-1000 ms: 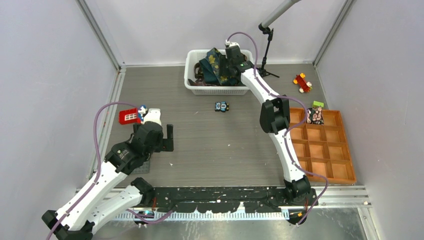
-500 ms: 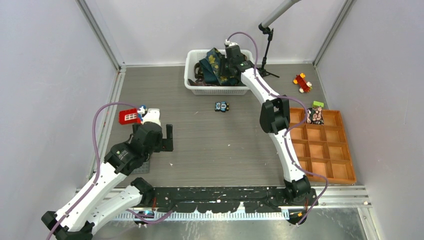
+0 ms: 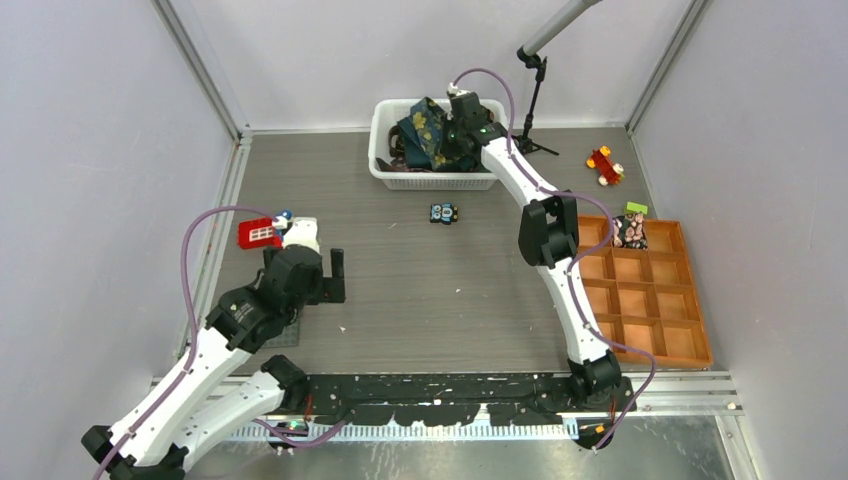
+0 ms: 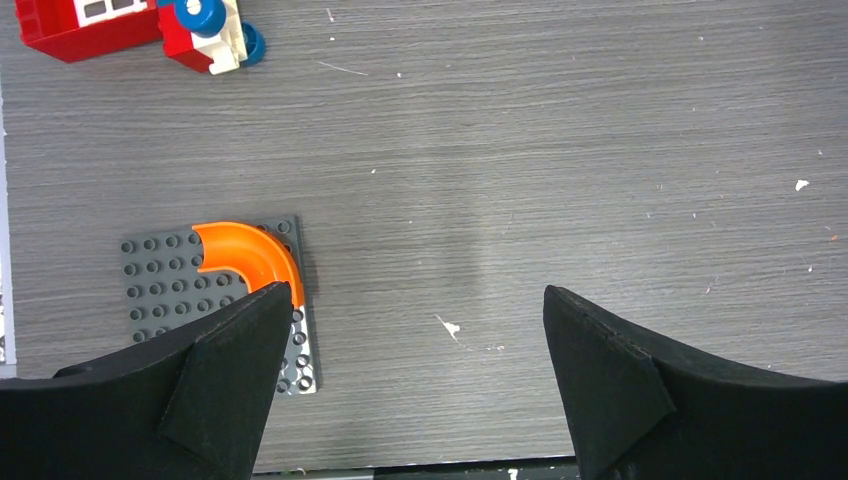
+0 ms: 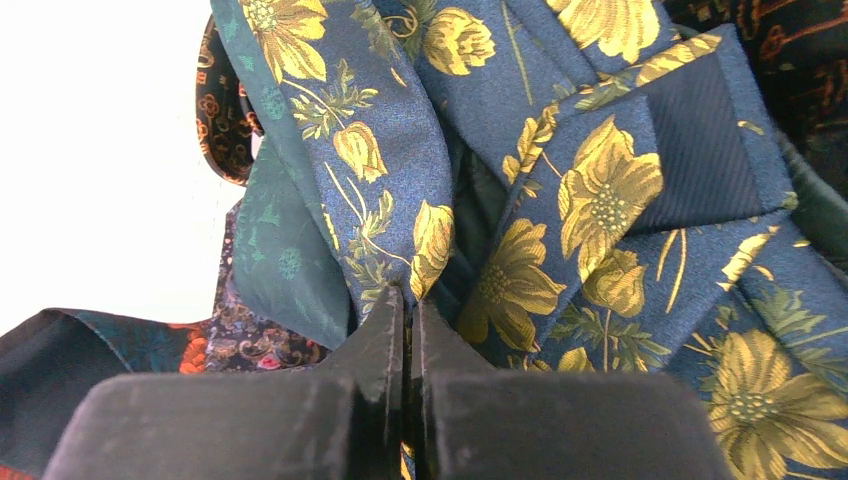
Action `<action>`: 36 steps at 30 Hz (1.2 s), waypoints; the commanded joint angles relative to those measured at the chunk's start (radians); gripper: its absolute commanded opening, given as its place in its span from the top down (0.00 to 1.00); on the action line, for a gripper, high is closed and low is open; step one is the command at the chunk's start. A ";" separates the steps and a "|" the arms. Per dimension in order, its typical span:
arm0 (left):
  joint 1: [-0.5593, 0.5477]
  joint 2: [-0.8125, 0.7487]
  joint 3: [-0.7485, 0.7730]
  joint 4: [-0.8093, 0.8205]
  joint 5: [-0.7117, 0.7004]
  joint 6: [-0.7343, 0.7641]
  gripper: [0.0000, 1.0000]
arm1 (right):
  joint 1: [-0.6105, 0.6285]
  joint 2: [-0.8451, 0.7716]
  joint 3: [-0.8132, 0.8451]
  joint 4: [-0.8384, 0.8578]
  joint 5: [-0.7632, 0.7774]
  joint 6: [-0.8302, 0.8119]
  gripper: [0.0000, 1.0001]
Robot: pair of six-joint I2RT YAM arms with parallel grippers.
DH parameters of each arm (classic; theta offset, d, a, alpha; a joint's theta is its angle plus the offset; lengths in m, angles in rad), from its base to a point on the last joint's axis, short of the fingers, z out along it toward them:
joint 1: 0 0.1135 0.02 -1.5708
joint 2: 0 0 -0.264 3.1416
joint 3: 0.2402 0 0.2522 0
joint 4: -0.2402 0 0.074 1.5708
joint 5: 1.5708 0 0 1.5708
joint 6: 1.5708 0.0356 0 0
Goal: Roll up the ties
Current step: Pick up the tie from the bin, then flatten out the tie in the bin.
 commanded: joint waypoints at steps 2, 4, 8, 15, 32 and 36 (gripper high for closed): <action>0.003 -0.024 0.002 0.028 -0.027 0.002 0.02 | 0.008 -0.086 0.044 0.040 -0.073 0.015 1.00; 0.003 -0.032 0.002 0.028 -0.027 -0.001 0.02 | 0.015 -0.119 0.056 0.046 -0.081 0.014 1.00; 0.004 -0.047 0.000 0.030 -0.027 -0.004 0.02 | 0.037 -0.195 0.083 0.052 -0.083 0.011 1.00; 0.004 -0.065 0.000 0.031 -0.023 -0.008 0.02 | 0.104 -0.358 0.091 0.041 -0.058 -0.001 1.00; 0.003 -0.103 -0.005 0.041 -0.005 -0.011 0.02 | 0.347 -0.745 0.029 0.042 0.008 0.117 1.00; 0.002 -0.110 -0.010 0.055 0.012 -0.005 0.02 | 0.396 -0.825 -0.022 0.050 0.048 0.175 1.00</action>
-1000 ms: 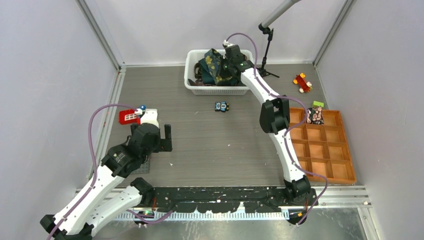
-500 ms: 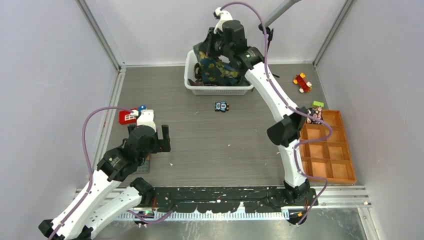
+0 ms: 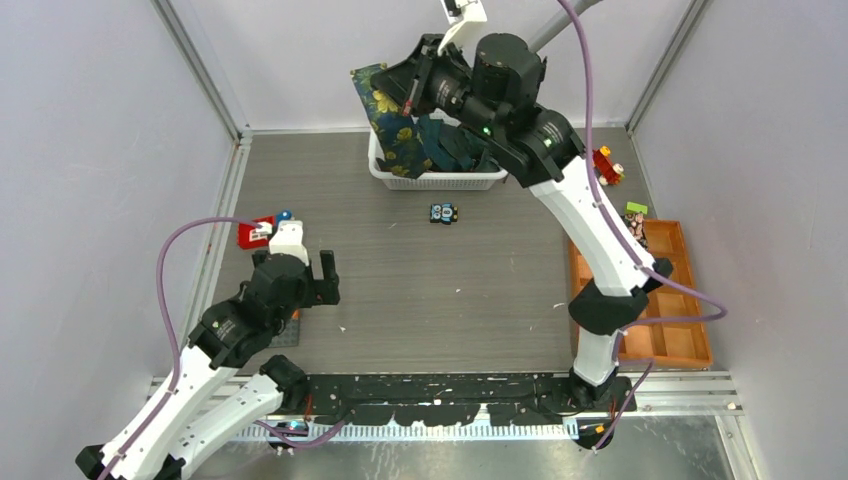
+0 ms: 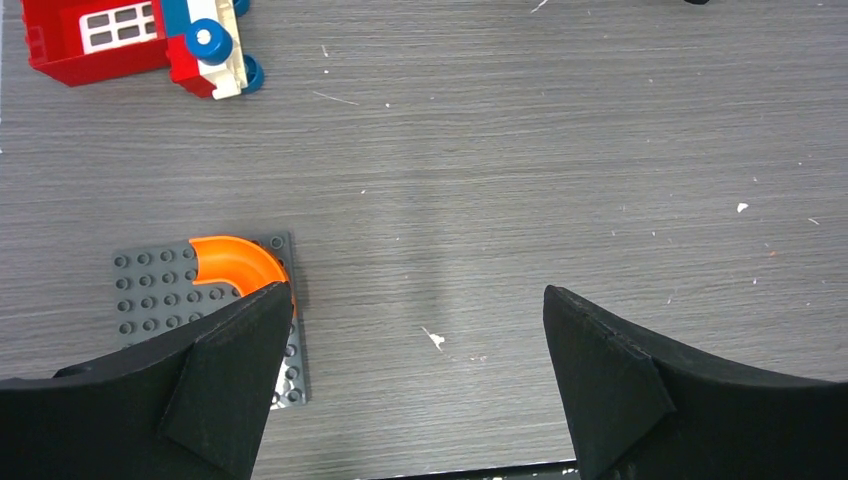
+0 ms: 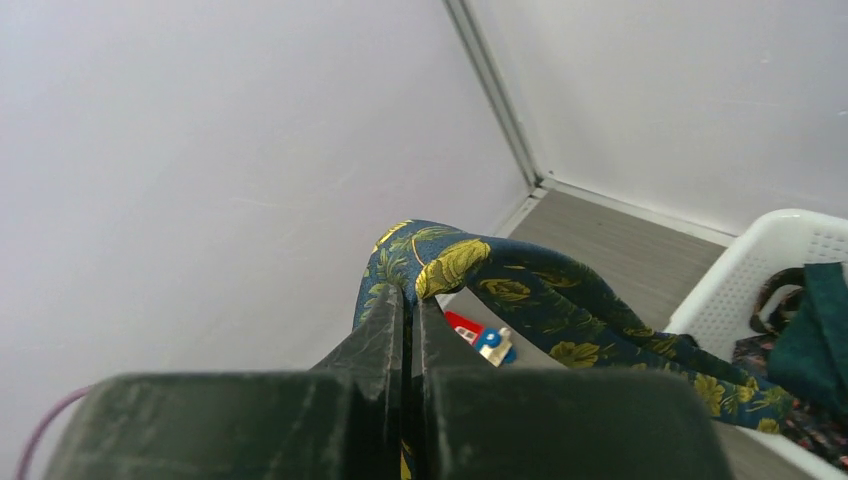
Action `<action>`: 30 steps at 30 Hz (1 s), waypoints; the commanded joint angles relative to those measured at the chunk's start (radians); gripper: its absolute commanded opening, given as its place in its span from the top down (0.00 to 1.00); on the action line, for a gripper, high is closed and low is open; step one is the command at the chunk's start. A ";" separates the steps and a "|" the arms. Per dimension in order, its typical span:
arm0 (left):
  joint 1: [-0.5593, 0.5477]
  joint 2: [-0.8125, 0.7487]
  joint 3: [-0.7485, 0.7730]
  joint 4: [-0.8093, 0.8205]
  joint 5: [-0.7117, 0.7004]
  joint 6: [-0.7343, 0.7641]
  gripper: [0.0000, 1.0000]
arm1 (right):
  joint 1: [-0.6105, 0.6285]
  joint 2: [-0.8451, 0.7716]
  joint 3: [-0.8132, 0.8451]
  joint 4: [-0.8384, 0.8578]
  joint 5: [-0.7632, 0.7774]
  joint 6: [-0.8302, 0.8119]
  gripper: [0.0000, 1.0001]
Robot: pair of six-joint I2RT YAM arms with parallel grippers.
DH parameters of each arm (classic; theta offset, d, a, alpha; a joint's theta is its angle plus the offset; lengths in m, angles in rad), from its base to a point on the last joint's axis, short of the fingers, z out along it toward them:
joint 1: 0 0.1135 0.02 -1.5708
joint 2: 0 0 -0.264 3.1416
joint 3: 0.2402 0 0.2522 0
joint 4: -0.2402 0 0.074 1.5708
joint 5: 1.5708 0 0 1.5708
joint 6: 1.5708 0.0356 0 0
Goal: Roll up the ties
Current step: Flatten out the tie in the bin.
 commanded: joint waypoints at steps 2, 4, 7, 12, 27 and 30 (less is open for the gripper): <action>0.002 -0.015 -0.013 0.066 0.024 0.003 0.02 | 0.075 -0.152 -0.047 0.039 0.125 0.088 1.00; 0.002 -0.020 -0.015 0.095 0.056 0.007 0.02 | 0.102 -0.179 -0.067 0.035 0.152 0.102 1.00; 0.003 -0.035 -0.039 0.205 0.150 0.015 0.02 | 0.133 -0.211 -0.083 0.011 0.187 0.134 1.00; 0.003 -0.011 -0.118 0.460 0.231 0.054 0.00 | 0.160 -0.261 -0.123 0.002 0.228 0.196 1.00; 0.003 0.114 -0.263 1.065 0.633 0.100 0.01 | 0.198 -0.370 -0.236 -0.011 0.232 0.276 1.00; 0.003 0.081 -0.276 1.054 0.619 0.126 0.02 | 0.200 -0.393 -0.251 -0.046 0.244 0.280 1.00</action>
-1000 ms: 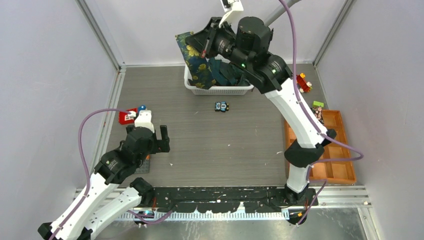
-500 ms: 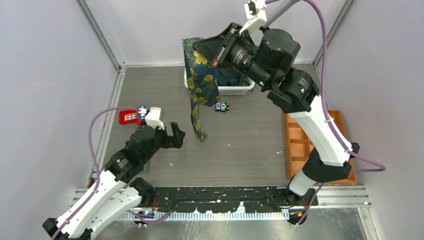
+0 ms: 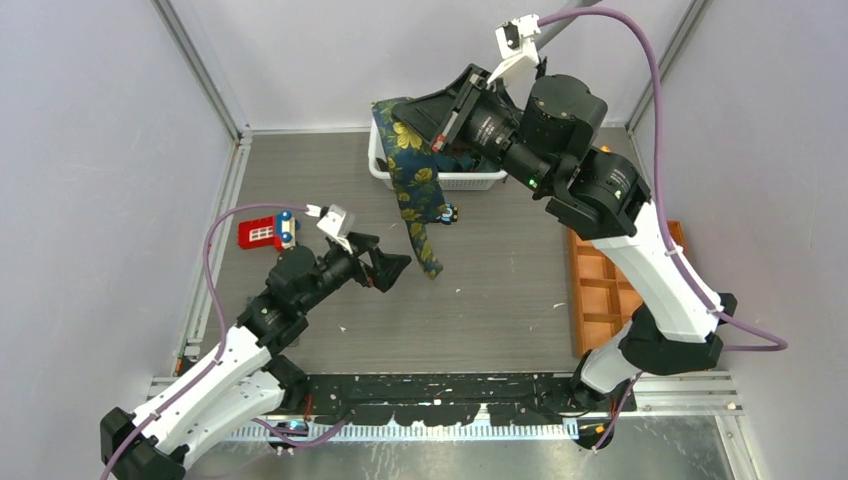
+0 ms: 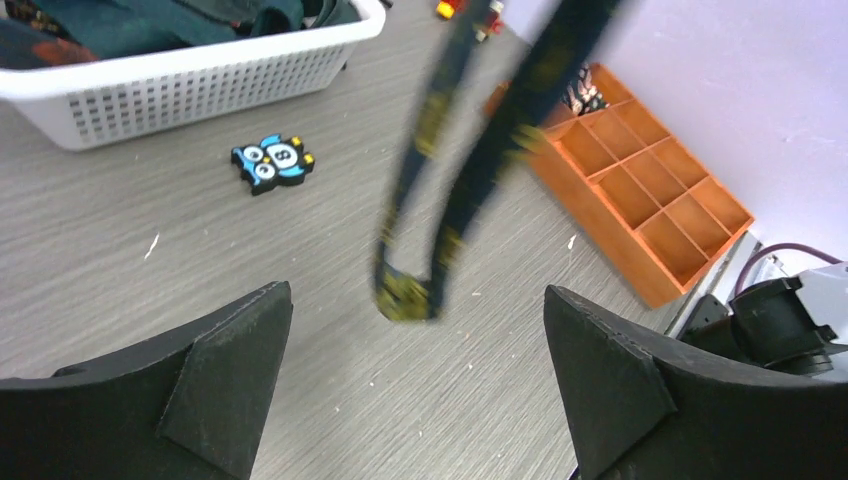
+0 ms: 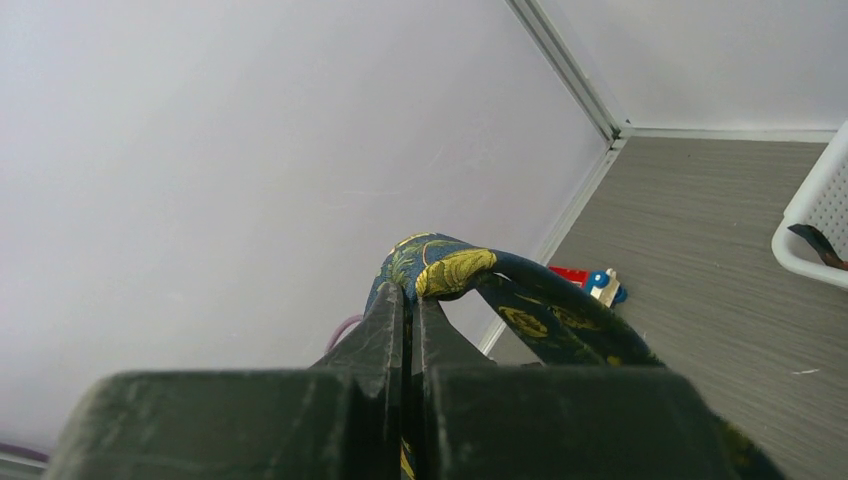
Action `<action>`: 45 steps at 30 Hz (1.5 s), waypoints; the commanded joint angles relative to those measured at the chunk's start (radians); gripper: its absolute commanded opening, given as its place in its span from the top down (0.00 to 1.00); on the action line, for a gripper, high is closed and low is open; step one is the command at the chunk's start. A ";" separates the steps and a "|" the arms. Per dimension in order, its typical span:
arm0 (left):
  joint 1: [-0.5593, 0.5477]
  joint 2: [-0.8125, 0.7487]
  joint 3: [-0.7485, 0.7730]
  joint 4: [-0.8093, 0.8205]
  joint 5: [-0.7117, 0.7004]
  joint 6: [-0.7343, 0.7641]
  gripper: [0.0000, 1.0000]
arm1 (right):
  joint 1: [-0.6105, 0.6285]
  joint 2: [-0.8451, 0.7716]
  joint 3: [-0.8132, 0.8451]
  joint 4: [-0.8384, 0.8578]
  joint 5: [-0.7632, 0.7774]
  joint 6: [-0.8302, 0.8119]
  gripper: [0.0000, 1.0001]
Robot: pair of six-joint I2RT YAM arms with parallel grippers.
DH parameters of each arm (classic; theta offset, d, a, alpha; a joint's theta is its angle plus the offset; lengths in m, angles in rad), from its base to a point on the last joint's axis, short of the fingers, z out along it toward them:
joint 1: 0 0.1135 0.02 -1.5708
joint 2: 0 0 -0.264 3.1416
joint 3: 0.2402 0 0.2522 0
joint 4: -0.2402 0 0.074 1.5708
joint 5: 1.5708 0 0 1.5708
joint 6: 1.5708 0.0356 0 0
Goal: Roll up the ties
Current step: Flatten out the tie in the bin.
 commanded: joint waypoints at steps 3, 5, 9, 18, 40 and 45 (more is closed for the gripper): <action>0.002 -0.046 -0.014 0.086 0.048 0.070 0.02 | 0.005 -0.116 -0.074 0.005 0.035 0.037 1.00; 0.002 -0.041 -0.013 0.069 0.041 0.082 0.03 | 0.005 -0.149 -0.110 0.004 0.036 0.036 1.00; 0.003 -0.062 -0.002 0.020 0.002 0.095 0.04 | 0.006 -0.185 -0.080 -0.125 0.078 0.009 1.00; 0.002 -0.096 0.067 -0.111 -0.006 0.086 0.07 | 0.005 -0.194 0.064 -0.437 0.060 0.017 1.00; 0.002 -0.403 0.050 -0.635 -0.342 -0.091 0.11 | -0.186 0.667 -0.173 -0.133 -0.489 0.263 1.00; 0.002 -0.408 0.045 -0.663 -0.368 -0.112 0.11 | -0.194 0.787 -0.102 -0.095 -0.489 0.303 0.99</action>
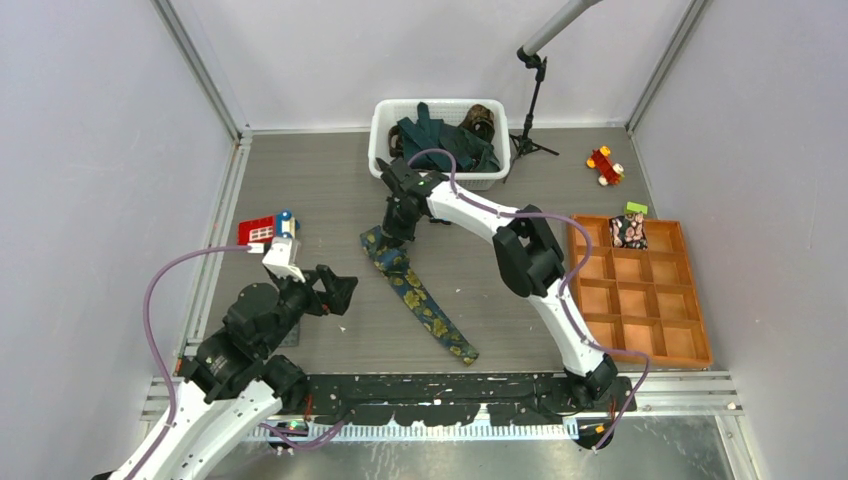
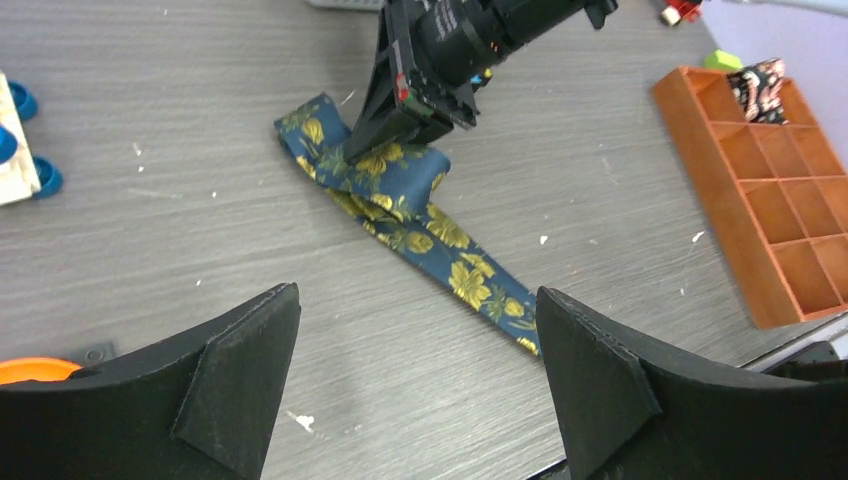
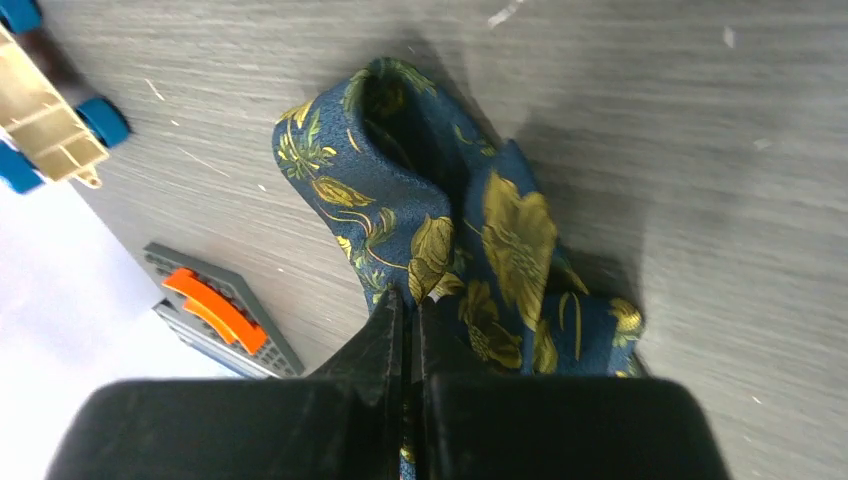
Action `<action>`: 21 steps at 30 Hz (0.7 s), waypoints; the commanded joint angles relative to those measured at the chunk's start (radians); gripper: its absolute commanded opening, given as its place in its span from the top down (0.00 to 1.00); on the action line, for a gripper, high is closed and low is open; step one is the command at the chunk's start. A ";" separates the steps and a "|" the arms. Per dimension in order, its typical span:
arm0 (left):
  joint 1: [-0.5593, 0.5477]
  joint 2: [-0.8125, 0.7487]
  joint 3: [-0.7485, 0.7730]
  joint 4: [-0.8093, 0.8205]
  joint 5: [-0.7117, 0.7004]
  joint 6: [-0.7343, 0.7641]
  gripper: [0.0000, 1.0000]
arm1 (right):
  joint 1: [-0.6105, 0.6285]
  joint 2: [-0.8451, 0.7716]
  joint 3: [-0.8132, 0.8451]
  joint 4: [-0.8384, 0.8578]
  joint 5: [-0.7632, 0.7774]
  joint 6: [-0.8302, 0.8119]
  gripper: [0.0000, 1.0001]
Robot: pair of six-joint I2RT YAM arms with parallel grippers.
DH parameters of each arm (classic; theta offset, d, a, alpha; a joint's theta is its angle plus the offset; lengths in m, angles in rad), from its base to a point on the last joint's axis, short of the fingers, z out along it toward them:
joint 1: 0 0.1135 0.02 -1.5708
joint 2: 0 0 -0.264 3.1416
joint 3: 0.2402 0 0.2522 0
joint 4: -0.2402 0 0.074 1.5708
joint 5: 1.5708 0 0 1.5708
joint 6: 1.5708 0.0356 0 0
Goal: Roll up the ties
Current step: Flatten out the tie in the bin.
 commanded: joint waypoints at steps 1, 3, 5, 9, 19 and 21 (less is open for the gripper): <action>0.003 0.005 -0.004 -0.043 -0.048 -0.036 0.11 | -0.001 0.001 0.130 0.089 -0.077 0.054 0.95; 0.004 0.030 -0.007 -0.037 -0.050 -0.046 0.11 | -0.010 0.037 0.156 0.110 -0.111 0.061 0.72; 0.002 0.057 -0.016 -0.026 -0.043 -0.056 0.11 | -0.019 0.055 0.185 0.141 -0.165 0.054 0.48; 0.003 0.107 -0.035 0.008 -0.016 -0.072 0.13 | -0.027 0.028 0.244 0.155 -0.219 -0.032 0.26; 0.003 0.371 -0.086 0.233 0.036 -0.094 0.12 | -0.067 -0.333 -0.131 -0.048 0.146 -0.236 0.21; 0.002 0.440 -0.104 0.325 0.040 -0.128 0.12 | -0.066 -0.433 -0.282 -0.009 0.165 -0.221 0.21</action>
